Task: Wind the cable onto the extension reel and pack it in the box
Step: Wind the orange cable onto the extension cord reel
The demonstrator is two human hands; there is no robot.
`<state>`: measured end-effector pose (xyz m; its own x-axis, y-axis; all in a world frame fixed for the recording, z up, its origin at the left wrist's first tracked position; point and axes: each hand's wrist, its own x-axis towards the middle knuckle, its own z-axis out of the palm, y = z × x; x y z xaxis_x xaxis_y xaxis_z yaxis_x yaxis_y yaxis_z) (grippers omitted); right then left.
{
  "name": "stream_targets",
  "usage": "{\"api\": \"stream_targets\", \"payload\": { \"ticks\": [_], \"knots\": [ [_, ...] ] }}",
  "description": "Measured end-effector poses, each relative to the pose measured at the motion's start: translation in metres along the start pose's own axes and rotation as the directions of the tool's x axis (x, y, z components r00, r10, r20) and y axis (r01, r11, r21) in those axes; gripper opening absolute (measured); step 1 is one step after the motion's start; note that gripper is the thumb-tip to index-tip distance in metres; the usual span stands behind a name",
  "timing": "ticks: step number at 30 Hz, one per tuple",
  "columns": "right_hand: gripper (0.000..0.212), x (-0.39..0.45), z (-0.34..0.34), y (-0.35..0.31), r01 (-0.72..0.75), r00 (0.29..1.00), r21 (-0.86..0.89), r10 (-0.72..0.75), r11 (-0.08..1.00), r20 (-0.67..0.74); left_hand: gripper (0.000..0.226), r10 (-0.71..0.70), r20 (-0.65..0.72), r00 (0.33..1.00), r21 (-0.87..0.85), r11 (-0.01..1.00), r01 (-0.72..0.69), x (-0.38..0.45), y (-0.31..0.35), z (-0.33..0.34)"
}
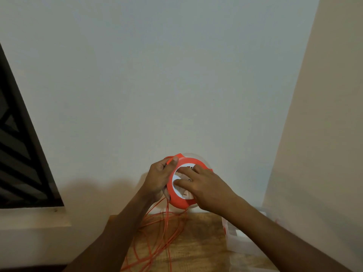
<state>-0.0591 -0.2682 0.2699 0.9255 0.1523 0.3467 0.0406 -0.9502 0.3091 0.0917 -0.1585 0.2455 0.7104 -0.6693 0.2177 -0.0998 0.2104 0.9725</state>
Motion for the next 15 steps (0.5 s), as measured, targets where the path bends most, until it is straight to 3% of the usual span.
{"api": "stream_targets", "payload": {
  "ticks": [7,15],
  "knots": [
    [0.076,0.005,-0.005,-0.014,0.017,1.000,-0.166,-0.019,0.986,-0.010,0.042,0.004,0.048,0.999,0.008,1.000,-0.004,0.000,0.000,0.000],
    [0.068,0.020,-0.004,-0.014,-0.116,0.961,-0.171,0.068,0.978,-0.267,0.039,-0.008,0.042,0.999,-0.014,1.000,0.008,0.001,-0.001,-0.002]
  ]
}}
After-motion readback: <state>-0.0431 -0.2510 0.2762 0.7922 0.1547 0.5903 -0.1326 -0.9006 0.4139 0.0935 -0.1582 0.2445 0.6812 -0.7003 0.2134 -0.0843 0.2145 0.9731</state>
